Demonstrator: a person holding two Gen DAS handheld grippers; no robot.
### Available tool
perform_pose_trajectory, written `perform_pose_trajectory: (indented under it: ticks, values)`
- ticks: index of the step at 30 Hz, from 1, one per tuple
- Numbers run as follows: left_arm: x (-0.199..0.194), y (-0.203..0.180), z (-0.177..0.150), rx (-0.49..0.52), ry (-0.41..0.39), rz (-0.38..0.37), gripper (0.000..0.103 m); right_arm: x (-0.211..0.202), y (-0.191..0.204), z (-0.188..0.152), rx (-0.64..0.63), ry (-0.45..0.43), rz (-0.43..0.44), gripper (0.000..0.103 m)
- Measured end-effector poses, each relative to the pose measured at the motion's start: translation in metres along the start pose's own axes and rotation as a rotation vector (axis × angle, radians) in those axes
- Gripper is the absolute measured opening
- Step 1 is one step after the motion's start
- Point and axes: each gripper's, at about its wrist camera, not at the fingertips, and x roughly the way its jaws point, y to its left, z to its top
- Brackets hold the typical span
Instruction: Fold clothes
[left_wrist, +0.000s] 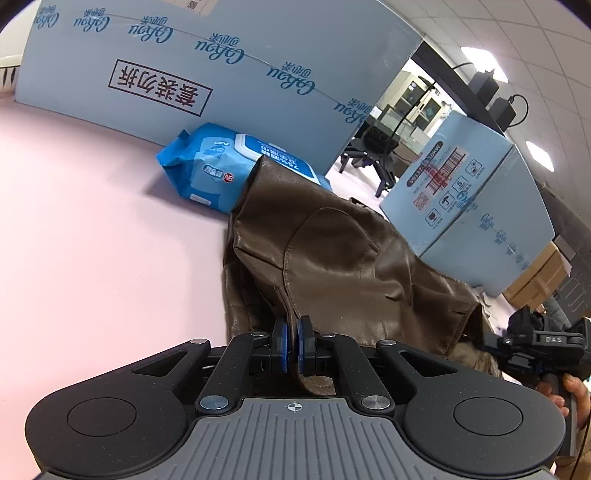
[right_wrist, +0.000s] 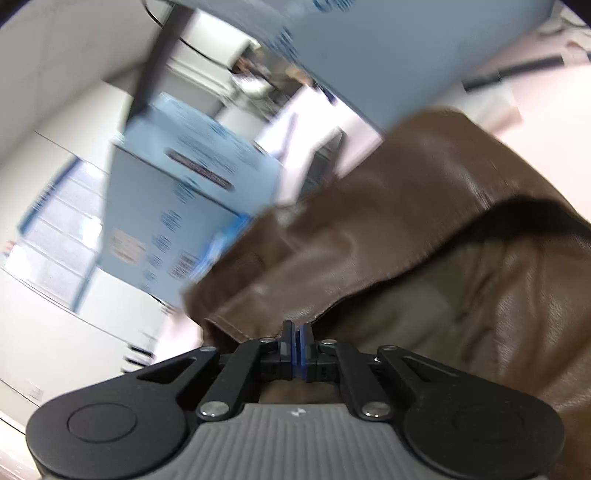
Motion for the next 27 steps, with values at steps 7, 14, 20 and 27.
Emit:
perform_pose_trajectory:
  ticks: [7, 14, 20, 27]
  values:
    - [0.001, -0.001, -0.001, 0.009, 0.001, 0.007, 0.004, 0.005, -0.017, 0.002, 0.135, 0.062, -0.009, 0.021]
    - [0.002, 0.001, -0.001, 0.013, 0.006, 0.005, 0.004, 0.015, -0.023, 0.0, 0.258, 0.155, -0.027, 0.044]
    - [0.004, 0.004, -0.001, 0.011, 0.011, 0.006, 0.004, 0.008, 0.026, -0.009, -0.09, 0.142, -0.22, 0.053]
    - [0.005, 0.004, -0.001, 0.011, 0.016, 0.01, 0.004, 0.034, 0.093, -0.065, -0.814, 0.069, -0.478, 0.048]
